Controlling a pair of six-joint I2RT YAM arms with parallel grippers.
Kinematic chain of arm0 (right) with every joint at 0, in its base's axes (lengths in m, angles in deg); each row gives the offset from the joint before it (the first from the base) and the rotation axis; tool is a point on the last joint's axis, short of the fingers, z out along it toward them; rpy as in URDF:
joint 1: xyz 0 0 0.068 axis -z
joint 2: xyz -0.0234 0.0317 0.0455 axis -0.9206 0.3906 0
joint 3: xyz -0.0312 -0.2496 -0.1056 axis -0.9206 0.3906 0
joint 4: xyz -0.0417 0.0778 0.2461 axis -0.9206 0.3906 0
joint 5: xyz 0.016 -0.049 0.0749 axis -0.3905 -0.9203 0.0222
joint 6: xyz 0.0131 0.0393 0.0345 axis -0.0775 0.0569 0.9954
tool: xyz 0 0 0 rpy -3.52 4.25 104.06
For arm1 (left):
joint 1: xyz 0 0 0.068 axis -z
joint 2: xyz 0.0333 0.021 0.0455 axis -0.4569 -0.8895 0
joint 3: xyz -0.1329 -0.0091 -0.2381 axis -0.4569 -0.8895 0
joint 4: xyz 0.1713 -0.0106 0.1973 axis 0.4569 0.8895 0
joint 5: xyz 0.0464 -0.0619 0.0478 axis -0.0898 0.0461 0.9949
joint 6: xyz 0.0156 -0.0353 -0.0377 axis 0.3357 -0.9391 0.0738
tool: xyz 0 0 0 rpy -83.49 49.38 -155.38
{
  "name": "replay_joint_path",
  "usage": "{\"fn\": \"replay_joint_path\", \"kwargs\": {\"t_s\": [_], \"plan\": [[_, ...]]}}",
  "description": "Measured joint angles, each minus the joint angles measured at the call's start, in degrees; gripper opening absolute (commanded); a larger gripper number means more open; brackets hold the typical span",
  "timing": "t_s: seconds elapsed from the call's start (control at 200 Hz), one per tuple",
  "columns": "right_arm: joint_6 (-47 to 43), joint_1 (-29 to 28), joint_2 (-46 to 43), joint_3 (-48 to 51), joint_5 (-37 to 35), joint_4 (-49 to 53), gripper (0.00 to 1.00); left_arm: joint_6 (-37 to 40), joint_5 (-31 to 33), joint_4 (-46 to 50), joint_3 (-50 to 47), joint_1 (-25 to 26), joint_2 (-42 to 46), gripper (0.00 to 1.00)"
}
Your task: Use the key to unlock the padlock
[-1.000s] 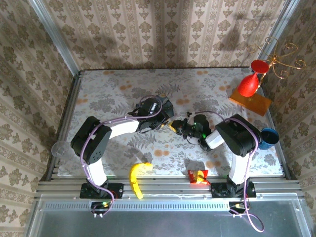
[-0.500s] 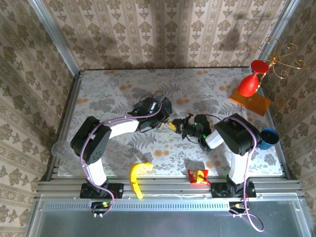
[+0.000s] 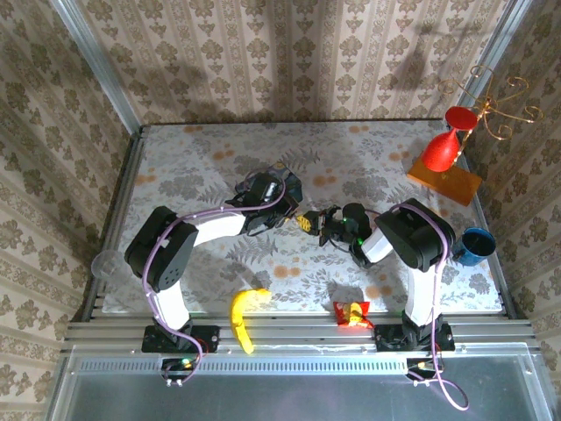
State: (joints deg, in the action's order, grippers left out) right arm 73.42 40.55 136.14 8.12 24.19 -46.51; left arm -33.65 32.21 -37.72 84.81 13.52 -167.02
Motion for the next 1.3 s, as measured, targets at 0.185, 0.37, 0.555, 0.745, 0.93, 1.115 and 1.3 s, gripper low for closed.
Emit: {"fn": "replay_joint_path", "kwargs": {"t_s": [0.185,0.37,0.555,0.745,0.93,1.115,1.3], "plan": [[1.05,-0.07,1.20,-0.90,0.07,-0.26,0.03,-0.02,1.11,0.22,-0.02,-0.02,0.00,0.00],[-0.92,-0.33,2.03,-1.29,-0.28,-1.38,0.33,-0.04,-0.17,0.13,-0.07,-0.04,0.00,0.00],[-3.76,-0.26,2.38,-1.07,-0.48,-1.27,0.44,-0.44,-0.42,-0.76,-0.09,-0.33,0.00,0.00],[-6.12,0.09,2.16,1.29,-0.68,-2.45,0.45,-0.44,-2.29,-0.66,-0.52,-0.28,0.00,0.00],[-9.57,1.46,0.04,6.36,-2.91,-3.58,0.46,-0.28,-5.16,-0.87,-0.98,0.94,0.26,0.00],[-12.81,2.64,-3.10,10.60,-4.96,-3.72,0.47,-0.37,-7.54,-1.27,-1.33,1.60,0.92,0.00],[-17.09,2.73,-7.52,10.99,-6.58,3.17,0.48,-0.37,-7.76,-2.01,-1.86,1.60,1.03,0.03]]}}
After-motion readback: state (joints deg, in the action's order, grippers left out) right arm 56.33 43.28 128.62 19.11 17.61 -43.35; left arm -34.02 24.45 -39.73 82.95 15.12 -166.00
